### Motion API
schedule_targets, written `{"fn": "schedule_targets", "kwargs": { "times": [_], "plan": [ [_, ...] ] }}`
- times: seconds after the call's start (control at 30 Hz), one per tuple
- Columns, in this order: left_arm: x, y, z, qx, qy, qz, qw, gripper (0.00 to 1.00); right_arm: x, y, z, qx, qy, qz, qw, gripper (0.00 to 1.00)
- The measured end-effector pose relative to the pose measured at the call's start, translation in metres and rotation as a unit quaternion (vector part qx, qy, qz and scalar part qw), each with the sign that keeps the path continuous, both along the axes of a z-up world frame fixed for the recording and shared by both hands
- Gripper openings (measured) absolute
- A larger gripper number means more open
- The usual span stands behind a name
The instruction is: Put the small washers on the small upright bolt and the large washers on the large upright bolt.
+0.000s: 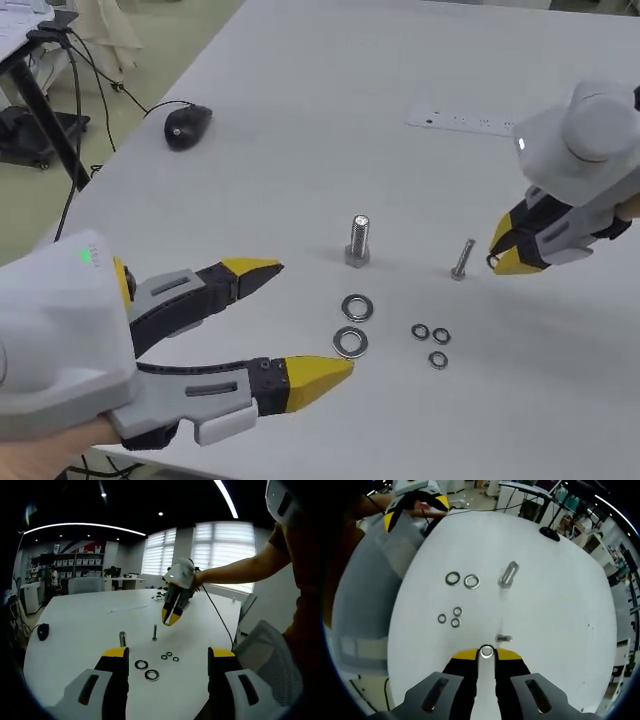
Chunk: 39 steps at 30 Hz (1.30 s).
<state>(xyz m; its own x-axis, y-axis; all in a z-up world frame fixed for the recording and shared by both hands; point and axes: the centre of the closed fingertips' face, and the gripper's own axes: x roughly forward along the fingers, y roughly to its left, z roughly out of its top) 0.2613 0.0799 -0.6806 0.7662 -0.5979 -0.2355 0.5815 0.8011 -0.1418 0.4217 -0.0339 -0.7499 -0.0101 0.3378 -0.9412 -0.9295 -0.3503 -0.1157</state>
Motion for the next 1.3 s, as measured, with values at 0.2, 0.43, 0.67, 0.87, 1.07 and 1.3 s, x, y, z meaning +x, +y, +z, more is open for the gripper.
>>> {"fn": "schedule_targets", "kwargs": {
  "times": [0.2,0.43,0.67,0.87,1.07,1.3],
  "plan": [
    [0.001,0.001,0.0,-0.001,-0.001,0.003,1.0,0.64,0.012,0.01,0.005,-0.001,-0.009,0.004,1.0,0.12],
    [0.002,0.001,-0.001,-0.004,0.0,0.004,1.0,0.64,0.027,0.017,0.005,-0.005,-0.012,0.009,0.9999,0.12],
    [0.002,0.001,-0.003,-0.006,0.003,0.004,1.0,0.63,0.029,0.02,-0.003,-0.011,-0.009,0.013,0.9998,0.12],
    [0.002,-0.001,-0.005,-0.007,0.004,0.003,1.0,0.63,0.028,0.022,-0.008,-0.015,-0.008,0.013,0.9998,0.12],
    [0.003,-0.001,-0.006,-0.008,0.006,0.003,1.0,0.63,0.026,0.023,-0.011,-0.019,-0.006,0.014,0.9997,0.12],
    [0.004,-0.001,-0.006,-0.008,0.006,0.003,0.9999,0.63,0.025,0.021,-0.015,-0.023,-0.004,0.013,0.9996,0.12]
  ]
}}
